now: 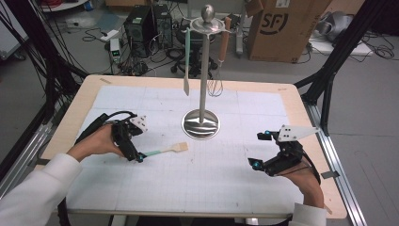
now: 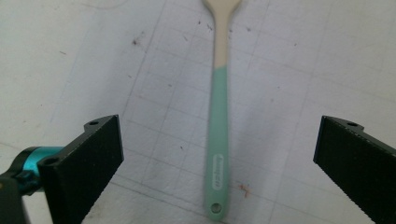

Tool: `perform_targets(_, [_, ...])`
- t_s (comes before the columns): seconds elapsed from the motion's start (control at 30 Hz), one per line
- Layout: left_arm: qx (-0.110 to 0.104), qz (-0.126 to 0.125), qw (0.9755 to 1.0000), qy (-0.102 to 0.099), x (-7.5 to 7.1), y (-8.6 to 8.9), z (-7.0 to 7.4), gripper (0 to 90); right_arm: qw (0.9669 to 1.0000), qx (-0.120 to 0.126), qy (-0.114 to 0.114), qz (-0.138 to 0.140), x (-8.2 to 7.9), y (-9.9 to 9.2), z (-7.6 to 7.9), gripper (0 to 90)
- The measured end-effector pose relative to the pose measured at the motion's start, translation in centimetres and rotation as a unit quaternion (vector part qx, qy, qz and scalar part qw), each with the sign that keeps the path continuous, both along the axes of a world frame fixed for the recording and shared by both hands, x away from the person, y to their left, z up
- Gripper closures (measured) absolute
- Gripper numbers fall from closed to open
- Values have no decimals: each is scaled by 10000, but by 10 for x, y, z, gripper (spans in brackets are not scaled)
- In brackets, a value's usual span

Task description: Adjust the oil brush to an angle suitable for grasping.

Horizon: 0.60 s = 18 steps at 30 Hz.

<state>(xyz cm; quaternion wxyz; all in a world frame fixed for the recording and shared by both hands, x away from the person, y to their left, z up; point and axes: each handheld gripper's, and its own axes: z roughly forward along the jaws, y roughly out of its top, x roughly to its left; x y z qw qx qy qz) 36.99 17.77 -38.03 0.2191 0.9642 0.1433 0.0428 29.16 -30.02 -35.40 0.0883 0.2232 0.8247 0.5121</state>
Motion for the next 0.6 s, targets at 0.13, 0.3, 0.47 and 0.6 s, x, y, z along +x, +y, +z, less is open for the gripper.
perform_targets(0.13, [150, -8, 9999, 55, 5, -2, -5, 38, 10000, 5, -31, 12, 0, 0, 0, 2])
perform_targets(0.3, [276, -33, 9995, 138, 8, -4, -10, 111, 10000, 5, -3, 12, 0, 0, 0, 2])
perform_targets(0.47, [437, -67, 9988, 234, 8, -8, -15, 158, 10000, 7, -3, 17, 0, 0, 0, 2])
perform_targets(0.6, [717, -154, 9968, 310, 6, -12, -17, 175, 10000, -1, 10, 21, 0, 0, 0, 2])
